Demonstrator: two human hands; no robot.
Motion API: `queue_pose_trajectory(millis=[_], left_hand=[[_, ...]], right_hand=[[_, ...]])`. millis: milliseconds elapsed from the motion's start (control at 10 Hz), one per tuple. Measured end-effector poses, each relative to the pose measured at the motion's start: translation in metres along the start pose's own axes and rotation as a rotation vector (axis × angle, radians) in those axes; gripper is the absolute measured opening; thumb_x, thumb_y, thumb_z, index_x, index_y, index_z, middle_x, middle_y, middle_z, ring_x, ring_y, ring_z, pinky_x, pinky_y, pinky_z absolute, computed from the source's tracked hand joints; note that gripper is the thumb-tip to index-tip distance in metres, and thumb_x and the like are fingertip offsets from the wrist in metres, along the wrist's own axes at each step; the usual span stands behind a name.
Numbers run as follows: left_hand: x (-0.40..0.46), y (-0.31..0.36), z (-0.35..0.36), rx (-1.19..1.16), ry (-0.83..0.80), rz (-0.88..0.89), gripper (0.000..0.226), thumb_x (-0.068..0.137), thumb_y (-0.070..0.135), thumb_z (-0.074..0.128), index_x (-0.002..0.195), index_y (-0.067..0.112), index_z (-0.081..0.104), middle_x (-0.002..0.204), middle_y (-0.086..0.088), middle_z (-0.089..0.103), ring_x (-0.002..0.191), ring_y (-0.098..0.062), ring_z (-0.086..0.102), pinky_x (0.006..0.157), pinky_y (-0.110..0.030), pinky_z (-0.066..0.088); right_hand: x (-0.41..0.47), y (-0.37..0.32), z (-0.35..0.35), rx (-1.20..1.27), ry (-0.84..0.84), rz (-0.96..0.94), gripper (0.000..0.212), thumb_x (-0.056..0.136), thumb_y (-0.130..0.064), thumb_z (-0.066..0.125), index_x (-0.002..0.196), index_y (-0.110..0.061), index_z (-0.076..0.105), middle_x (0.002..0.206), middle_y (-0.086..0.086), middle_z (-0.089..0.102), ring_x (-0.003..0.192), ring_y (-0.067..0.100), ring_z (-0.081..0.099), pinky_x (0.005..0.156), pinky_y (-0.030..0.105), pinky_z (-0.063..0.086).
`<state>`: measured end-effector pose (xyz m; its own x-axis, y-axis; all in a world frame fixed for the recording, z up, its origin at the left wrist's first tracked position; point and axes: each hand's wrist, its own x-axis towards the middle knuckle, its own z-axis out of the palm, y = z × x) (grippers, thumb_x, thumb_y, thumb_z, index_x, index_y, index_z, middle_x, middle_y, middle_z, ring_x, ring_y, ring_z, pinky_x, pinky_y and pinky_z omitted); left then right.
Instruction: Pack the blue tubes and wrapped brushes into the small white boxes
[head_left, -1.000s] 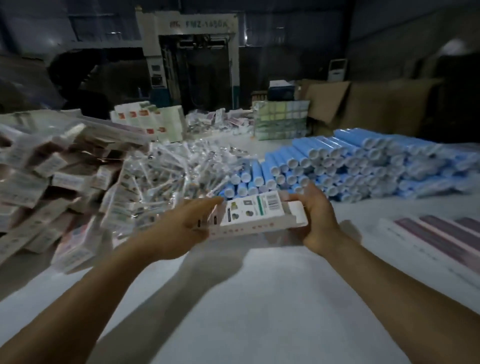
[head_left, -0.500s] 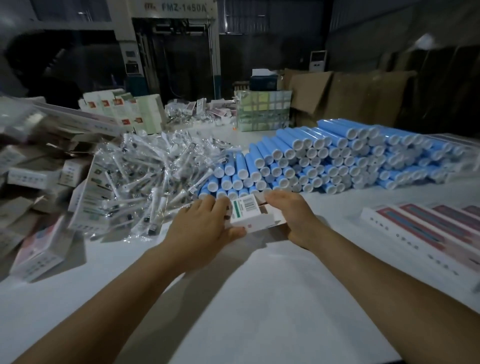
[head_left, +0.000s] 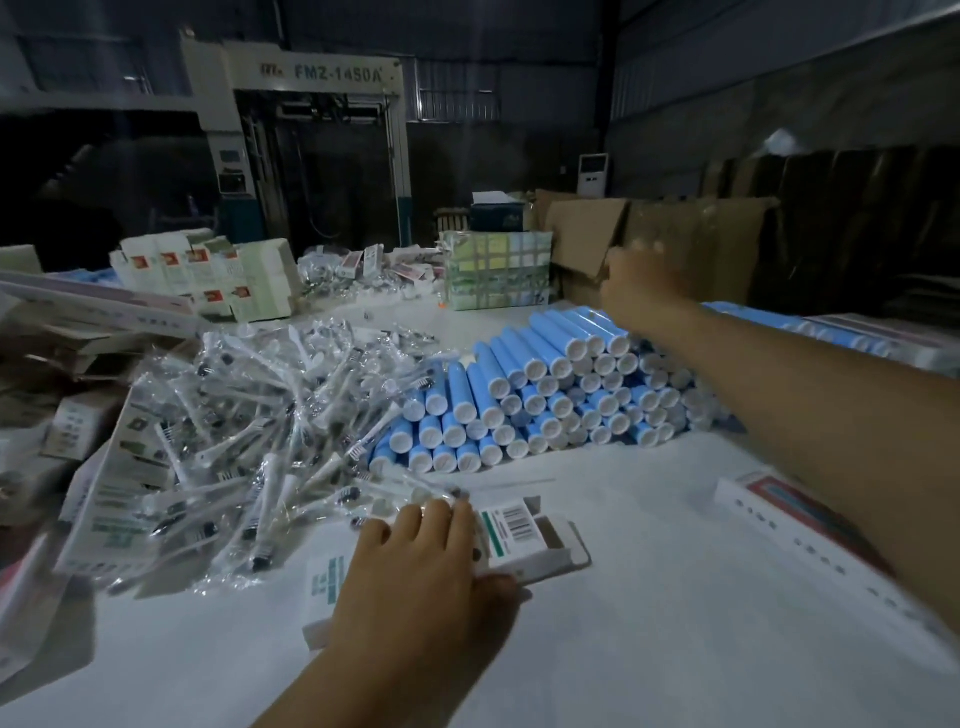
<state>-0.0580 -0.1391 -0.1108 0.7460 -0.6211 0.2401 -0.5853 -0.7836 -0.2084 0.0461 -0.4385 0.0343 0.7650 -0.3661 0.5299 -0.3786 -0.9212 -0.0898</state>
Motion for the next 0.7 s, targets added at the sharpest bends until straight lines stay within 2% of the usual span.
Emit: queue_pose_trajectory(millis=[100,200,300,400,500,600,700], left_hand=[[0.006,-0.001,0.006,0.007,-0.024,0.021,0.087,0.079,0.079,-0.001,0.144,0.024,0.018,0.143,0.002,0.036,0.122,-0.019,0.038,0.098,-0.038,0.032],[0.013,-0.002,0.009,0.001,-0.066,0.024,0.096,0.07,0.081,-0.007,0.145,0.025,0.014,0.146,0.002,0.032,0.126,-0.018,0.036,0.1,-0.038,0.03],[0.016,-0.004,0.011,0.011,-0.081,0.019,0.1,0.067,0.082,-0.011,0.145,0.025,0.014,0.147,0.003,0.031,0.127,-0.019,0.035,0.1,-0.038,0.029],[0.016,-0.004,0.01,0.024,-0.089,0.017,0.099,0.067,0.08,-0.011,0.146,0.025,0.013,0.147,0.003,0.03,0.128,-0.02,0.034,0.1,-0.037,0.028],[0.013,-0.003,0.004,0.005,-0.058,0.02,0.1,0.065,0.079,-0.015,0.144,0.025,0.017,0.142,0.006,0.034,0.124,-0.018,0.036,0.098,-0.036,0.029],[0.008,0.0,-0.001,0.011,0.013,0.0,0.094,0.07,0.076,-0.014,0.139,0.025,0.023,0.135,0.004,0.039,0.117,-0.019,0.039,0.093,-0.037,0.031],[0.009,-0.001,-0.001,0.008,0.014,-0.037,0.082,0.084,0.076,0.004,0.144,0.022,0.02,0.14,0.004,0.037,0.123,-0.019,0.037,0.098,-0.035,0.029]], right_hand=[[0.013,0.009,0.004,-0.116,-0.181,0.087,0.032,0.094,-0.014,0.05,0.122,-0.002,0.056,0.13,0.022,0.052,0.12,0.039,0.047,0.093,0.043,0.04],[0.016,0.011,0.008,-0.184,-0.26,0.051,0.03,0.094,-0.014,0.05,0.12,-0.002,0.059,0.126,0.02,0.056,0.118,0.038,0.051,0.091,0.043,0.04],[0.01,-0.004,-0.006,-0.398,-0.382,0.007,0.032,0.096,-0.015,0.046,0.125,-0.005,0.056,0.129,0.013,0.055,0.117,0.029,0.055,0.086,0.035,0.045],[0.014,-0.002,-0.005,-0.432,-0.379,0.025,0.031,0.098,-0.017,0.043,0.125,-0.007,0.056,0.127,0.01,0.056,0.112,0.024,0.057,0.075,0.03,0.043],[0.017,0.001,-0.005,-0.329,-0.319,-0.015,0.027,0.097,-0.016,0.045,0.118,-0.006,0.058,0.12,0.011,0.058,0.103,0.026,0.059,0.073,0.029,0.043],[0.017,0.002,-0.014,0.041,-0.138,0.034,0.043,0.092,-0.018,0.056,0.13,-0.004,0.046,0.117,0.017,0.058,0.096,0.033,0.058,0.075,0.033,0.047],[-0.009,-0.001,-0.024,0.542,-0.02,0.012,0.088,0.088,-0.017,0.06,0.152,-0.021,0.0,0.12,0.016,0.053,0.089,0.031,0.059,0.078,0.043,0.053]])
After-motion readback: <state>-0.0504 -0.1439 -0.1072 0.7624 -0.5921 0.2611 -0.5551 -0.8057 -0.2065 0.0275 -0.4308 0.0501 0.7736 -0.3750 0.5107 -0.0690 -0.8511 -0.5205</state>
